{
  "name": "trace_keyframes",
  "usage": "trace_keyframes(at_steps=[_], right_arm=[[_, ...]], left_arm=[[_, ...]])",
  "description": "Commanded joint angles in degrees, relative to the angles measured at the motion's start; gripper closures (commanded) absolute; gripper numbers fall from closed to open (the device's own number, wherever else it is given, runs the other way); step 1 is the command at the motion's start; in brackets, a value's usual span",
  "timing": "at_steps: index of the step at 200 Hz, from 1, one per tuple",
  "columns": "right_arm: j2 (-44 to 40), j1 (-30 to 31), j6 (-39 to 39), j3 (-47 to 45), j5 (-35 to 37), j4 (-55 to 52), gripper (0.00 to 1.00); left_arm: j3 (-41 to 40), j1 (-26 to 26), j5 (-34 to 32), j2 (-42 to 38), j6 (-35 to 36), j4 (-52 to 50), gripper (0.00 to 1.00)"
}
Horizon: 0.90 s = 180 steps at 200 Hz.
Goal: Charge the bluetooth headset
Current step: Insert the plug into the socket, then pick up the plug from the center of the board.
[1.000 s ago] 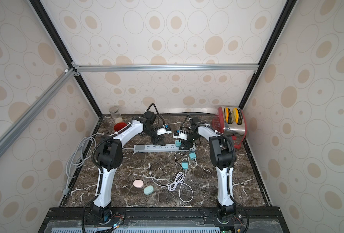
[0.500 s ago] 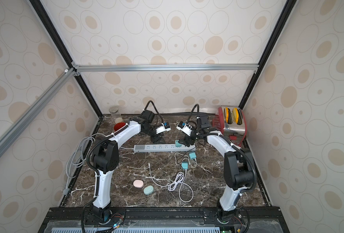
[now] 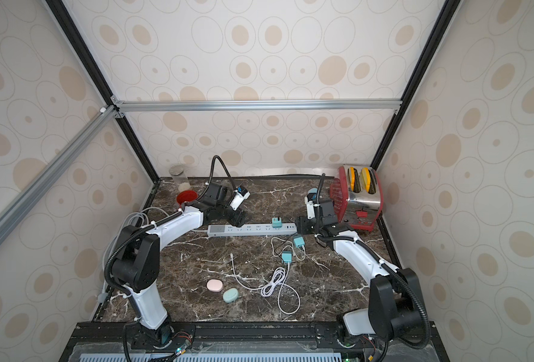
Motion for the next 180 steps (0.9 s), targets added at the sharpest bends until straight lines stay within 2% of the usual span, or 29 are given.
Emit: trace_keyframes(at_steps=[1, 26, 48, 79, 106, 135, 180], right_arm=[[2.1, 0.2, 5.7, -1.4, 2.2, -9.0, 0.30], [5.1, 0.2, 5.8, -1.3, -0.7, -9.4, 0.29], [7.4, 0.2, 5.9, -0.2, -0.4, -9.9, 0.31], [6.3, 0.3, 5.2, 0.1, -3.5, -6.7, 0.47], [5.4, 0.4, 5.2, 1.1, -6.1, -5.3, 0.52], [7.2, 0.4, 6.3, 3.0, -2.8, -8.1, 0.51], [10.3, 0.4, 7.1, 3.1, 0.4, -11.6, 0.39]], left_arm=[[-4.4, 0.2, -1.9, -3.8, -8.6, 7.2, 0.29], [-6.5, 0.1, 0.0, -4.2, -10.2, 8.7, 0.30], [-7.5, 0.0, 0.2, -3.9, -10.7, 9.7, 0.30], [-8.6, 0.0, -0.1, -3.6, -10.2, 10.9, 0.30], [-8.9, 0.0, 0.2, -3.6, -8.8, 11.8, 0.30], [-8.7, 0.0, -0.3, -3.6, -8.6, 12.1, 0.31], [-8.5, -0.1, 0.5, -3.0, -9.6, 12.8, 0.31]])
